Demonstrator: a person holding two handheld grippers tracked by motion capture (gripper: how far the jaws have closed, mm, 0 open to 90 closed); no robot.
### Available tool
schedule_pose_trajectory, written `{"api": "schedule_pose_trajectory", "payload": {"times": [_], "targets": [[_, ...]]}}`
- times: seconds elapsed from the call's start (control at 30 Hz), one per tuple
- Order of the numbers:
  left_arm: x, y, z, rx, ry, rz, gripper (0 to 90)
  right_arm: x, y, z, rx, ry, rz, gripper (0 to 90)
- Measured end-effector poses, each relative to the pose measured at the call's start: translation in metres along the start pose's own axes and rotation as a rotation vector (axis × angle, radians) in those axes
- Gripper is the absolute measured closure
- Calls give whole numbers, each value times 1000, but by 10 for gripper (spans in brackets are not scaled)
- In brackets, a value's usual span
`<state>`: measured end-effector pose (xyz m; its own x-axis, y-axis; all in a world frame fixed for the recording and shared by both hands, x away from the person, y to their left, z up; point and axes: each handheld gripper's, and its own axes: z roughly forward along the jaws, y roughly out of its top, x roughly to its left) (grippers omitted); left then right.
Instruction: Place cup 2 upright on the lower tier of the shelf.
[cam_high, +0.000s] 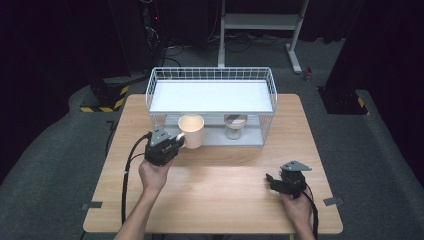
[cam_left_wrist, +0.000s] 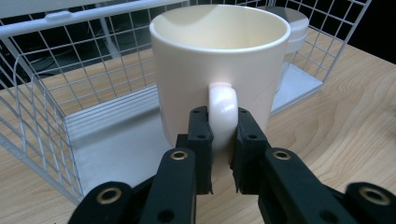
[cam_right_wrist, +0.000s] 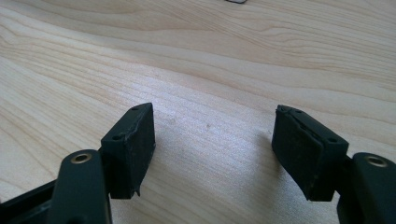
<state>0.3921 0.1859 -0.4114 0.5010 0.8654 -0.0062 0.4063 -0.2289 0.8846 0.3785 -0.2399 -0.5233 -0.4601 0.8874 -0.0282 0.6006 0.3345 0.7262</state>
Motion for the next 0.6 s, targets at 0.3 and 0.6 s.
{"api": "schedule_pose_trajectory", "payload": {"times": [0.3, 0.6], "targets": [[3, 0, 7, -1, 13, -10, 803, 0, 0, 0, 0, 0, 0, 304], [5, -1, 15, -6, 27, -16, 802, 0, 0, 0, -1, 2, 0, 304]]}}
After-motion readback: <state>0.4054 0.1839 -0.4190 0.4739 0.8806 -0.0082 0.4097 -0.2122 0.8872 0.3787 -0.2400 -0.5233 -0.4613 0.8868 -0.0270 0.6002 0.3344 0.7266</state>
